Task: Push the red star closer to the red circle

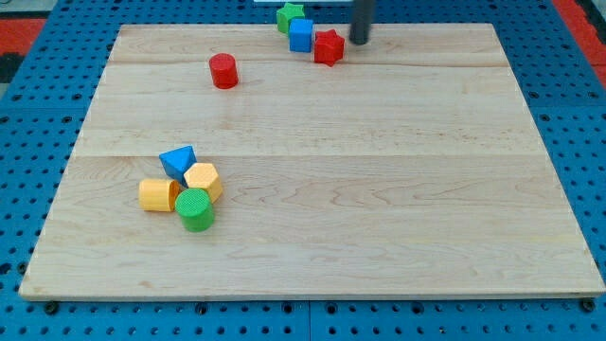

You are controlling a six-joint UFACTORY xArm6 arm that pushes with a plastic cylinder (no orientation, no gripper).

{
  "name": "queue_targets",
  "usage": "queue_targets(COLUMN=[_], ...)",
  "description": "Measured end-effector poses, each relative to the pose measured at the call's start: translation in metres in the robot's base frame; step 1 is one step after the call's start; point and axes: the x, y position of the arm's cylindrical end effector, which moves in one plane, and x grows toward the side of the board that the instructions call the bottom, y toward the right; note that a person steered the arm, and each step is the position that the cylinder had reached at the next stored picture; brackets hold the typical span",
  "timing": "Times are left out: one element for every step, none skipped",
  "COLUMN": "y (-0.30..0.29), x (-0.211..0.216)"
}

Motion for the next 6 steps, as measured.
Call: queue_targets(y=[-0.058, -0.061, -0.039, -0.076, -0.121, -0.147], x=[0.025, 0.027, 0.041, 0.034, 0.011, 0.013])
